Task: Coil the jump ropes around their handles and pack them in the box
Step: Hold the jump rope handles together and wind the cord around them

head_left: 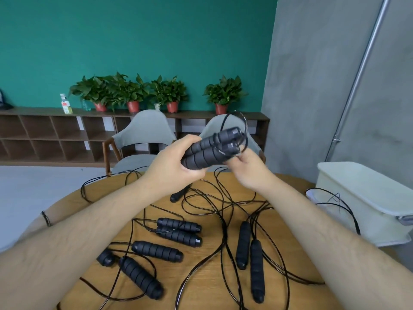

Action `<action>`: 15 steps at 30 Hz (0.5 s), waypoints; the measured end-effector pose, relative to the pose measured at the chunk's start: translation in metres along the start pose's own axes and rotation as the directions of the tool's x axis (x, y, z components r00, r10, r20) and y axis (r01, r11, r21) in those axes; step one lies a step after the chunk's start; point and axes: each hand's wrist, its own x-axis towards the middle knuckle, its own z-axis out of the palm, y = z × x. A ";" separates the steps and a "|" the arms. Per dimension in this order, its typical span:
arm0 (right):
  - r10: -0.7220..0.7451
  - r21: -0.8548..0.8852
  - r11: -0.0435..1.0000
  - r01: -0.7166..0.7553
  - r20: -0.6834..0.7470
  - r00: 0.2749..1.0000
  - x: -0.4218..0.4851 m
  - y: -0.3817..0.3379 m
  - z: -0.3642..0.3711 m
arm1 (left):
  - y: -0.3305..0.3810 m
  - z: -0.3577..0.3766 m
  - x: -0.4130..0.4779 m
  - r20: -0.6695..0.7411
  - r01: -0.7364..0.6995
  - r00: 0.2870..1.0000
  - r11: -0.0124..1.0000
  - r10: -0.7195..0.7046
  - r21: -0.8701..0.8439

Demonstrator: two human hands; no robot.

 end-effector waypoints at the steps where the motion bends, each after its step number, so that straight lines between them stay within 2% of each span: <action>1: -0.024 -0.040 0.999 0.025 0.016 1.000 -0.002 0.004 0.007 | 0.003 -0.001 0.003 -0.058 0.036 0.998 0.999 -0.035 0.004; 3: -0.045 -0.086 0.995 0.049 0.054 0.998 -0.005 0.014 0.019 | 0.005 -0.006 0.011 -0.143 0.083 0.987 0.993 -0.070 0.088; 6: -0.016 -0.101 0.995 0.024 0.079 0.997 -0.007 0.020 0.029 | 0.002 -0.015 0.017 -0.130 0.139 0.985 0.971 -0.115 0.193; 9: 0.024 -0.130 0.991 -0.012 0.091 0.996 -0.008 0.020 0.027 | -0.001 -0.024 0.012 0.053 0.132 0.990 0.991 -0.132 0.015; 11: 0.067 -0.129 0.990 -0.064 0.023 0.998 -0.004 0.026 0.019 | -0.003 -0.034 0.008 0.227 0.089 0.970 0.996 -0.085 -0.008; 13: 0.147 -0.050 0.987 -0.150 -0.061 0.987 0.003 0.032 0.006 | -0.010 -0.043 0.006 0.367 0.019 0.928 0.993 -0.063 0.121; 15: 0.182 0.068 0.982 -0.176 -0.099 0.978 0.011 0.042 -0.007 | -0.019 -0.047 0.004 0.414 -0.061 0.905 0.932 -0.100 0.358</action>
